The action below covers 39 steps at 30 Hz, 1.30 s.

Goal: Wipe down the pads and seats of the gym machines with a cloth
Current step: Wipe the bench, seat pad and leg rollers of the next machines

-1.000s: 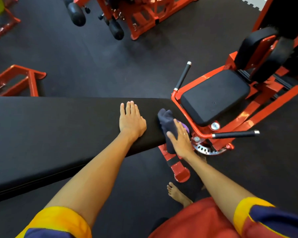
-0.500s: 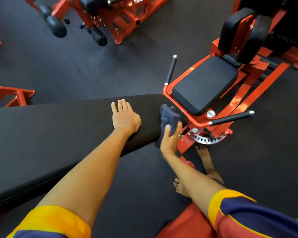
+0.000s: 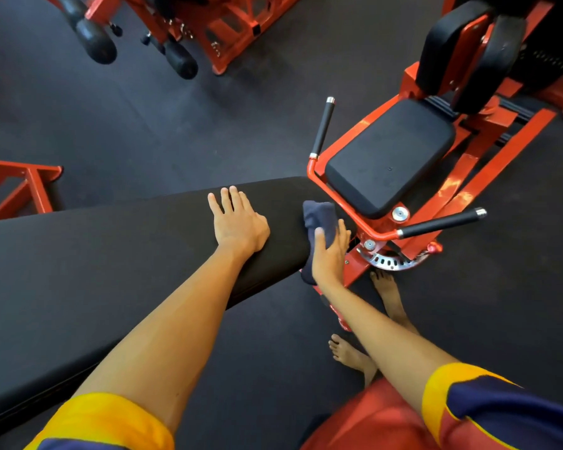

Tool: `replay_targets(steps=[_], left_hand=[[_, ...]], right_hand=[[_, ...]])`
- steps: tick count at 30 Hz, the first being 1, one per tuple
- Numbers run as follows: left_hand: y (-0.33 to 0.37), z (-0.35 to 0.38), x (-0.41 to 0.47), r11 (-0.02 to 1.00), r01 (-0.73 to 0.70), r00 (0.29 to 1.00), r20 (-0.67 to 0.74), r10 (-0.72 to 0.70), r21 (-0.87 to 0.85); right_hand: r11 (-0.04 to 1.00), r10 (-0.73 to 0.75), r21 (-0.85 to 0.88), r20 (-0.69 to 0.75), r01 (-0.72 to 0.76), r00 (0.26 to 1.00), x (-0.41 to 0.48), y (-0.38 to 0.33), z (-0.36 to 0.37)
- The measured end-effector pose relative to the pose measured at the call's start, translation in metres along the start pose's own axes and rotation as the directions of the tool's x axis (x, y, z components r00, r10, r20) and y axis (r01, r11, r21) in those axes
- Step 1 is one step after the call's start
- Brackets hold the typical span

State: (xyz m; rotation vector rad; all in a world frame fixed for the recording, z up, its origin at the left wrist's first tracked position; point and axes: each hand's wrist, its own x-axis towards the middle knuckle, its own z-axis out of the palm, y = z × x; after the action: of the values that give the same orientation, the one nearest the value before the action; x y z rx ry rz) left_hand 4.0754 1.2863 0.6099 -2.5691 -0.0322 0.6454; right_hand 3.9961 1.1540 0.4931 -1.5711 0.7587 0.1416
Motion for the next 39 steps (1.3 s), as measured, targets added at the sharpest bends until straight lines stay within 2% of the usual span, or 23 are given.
replay_targets(steps=[2, 4, 5, 7, 9, 11, 12, 14, 16, 18, 20, 22, 25, 26, 28, 30, 33, 36, 39], left_hand=[[0.002, 0.000, 0.002, 1.000, 0.010, 1.000, -0.012, -0.010, -0.004], [0.003, 0.000, 0.005, 1.000, 0.018, 1.000, -0.013, -0.018, -0.018], [0.003, 0.001, 0.006, 1.000, 0.022, 1.000, -0.018, -0.022, -0.020], [0.004, 0.002, 0.009, 0.999, 0.027, 0.999, -0.026, -0.027, -0.021], [0.006, 0.003, 0.011, 1.000, 0.026, 0.999, -0.028, -0.026, -0.007], [0.007, 0.004, 0.012, 1.000, 0.024, 0.999, -0.039, -0.024, 0.005], [0.007, 0.004, 0.013, 1.000, 0.029, 0.999, -0.040, -0.029, -0.013], [0.009, 0.004, 0.014, 0.997, 0.037, 0.998, -0.047, -0.040, -0.062], [0.010, 0.003, 0.015, 0.996, 0.047, 0.997, -0.053, -0.051, -0.075], [0.011, 0.003, 0.016, 0.996, 0.053, 0.997, -0.056, -0.057, -0.075], [0.011, 0.004, 0.016, 0.995, 0.058, 0.996, -0.064, -0.063, -0.082], [0.012, 0.005, 0.018, 0.994, 0.061, 0.995, -0.073, -0.067, -0.087], [0.014, 0.007, 0.023, 0.993, 0.071, 0.994, -0.078, -0.078, -0.091], [0.016, 0.007, 0.025, 0.993, 0.075, 0.993, -0.081, -0.083, -0.095], [0.019, 0.008, 0.028, 0.991, 0.086, 0.991, -0.092, -0.095, -0.103], [0.021, 0.008, 0.030, 0.989, 0.091, 0.990, -0.099, -0.103, -0.117], [0.024, 0.008, 0.033, 0.988, 0.104, 0.989, -0.094, -0.115, -0.115], [0.029, 0.007, 0.039, 0.988, 0.121, 0.987, -0.093, -0.130, -0.101], [0.033, 0.008, 0.045, 0.986, 0.141, 0.986, -0.078, -0.148, -0.089]], right_hand=[[0.987, 0.101, -0.121, -0.023, -0.103, 0.995, 0.037, -0.007, -0.006], [0.945, 0.136, -0.304, 0.034, -0.119, 0.990, 0.046, -0.023, -0.005], [0.919, 0.108, -0.389, 0.100, -0.061, 0.989, 0.040, -0.031, -0.002], [0.858, -0.046, -0.481, 0.280, 0.182, 0.959, 0.020, -0.046, 0.001], [0.799, -0.195, -0.435, 0.465, 0.415, 0.863, 0.002, -0.048, -0.007], [0.783, -0.237, -0.367, 0.572, 0.503, 0.785, 0.000, -0.041, -0.023], [0.766, -0.238, -0.375, 0.589, 0.522, 0.772, 0.010, -0.036, -0.030], [0.737, -0.169, -0.487, 0.540, 0.470, 0.824, 0.043, -0.024, -0.039], [0.734, -0.017, -0.604, 0.441, 0.311, 0.897, 0.084, -0.026, -0.029], [0.730, 0.077, -0.646, 0.403, 0.224, 0.912, 0.115, -0.042, -0.001], [0.706, 0.052, -0.641, 0.471, 0.301, 0.881, 0.123, -0.059, 0.029], [0.695, -0.015, -0.582, 0.575, 0.422, 0.818, 0.111, -0.069, 0.043], [0.743, -0.100, -0.437, 0.676, 0.506, 0.730, 0.085, -0.064, 0.024], [0.747, -0.123, -0.420, 0.674, 0.515, 0.728, 0.080, -0.055, 0.011], [0.744, -0.128, -0.453, 0.625, 0.491, 0.770, 0.082, -0.032, -0.013], [0.736, -0.066, -0.530, 0.563, 0.421, 0.824, 0.101, -0.027, -0.018], [0.708, 0.037, -0.625, 0.497, 0.328, 0.867, 0.144, -0.053, 0.017], [0.669, 0.013, -0.630, 0.540, 0.394, 0.842, 0.164, -0.079, 0.069], [0.658, -0.044, -0.535, 0.676, 0.531, 0.736, 0.144, -0.087, 0.082]])
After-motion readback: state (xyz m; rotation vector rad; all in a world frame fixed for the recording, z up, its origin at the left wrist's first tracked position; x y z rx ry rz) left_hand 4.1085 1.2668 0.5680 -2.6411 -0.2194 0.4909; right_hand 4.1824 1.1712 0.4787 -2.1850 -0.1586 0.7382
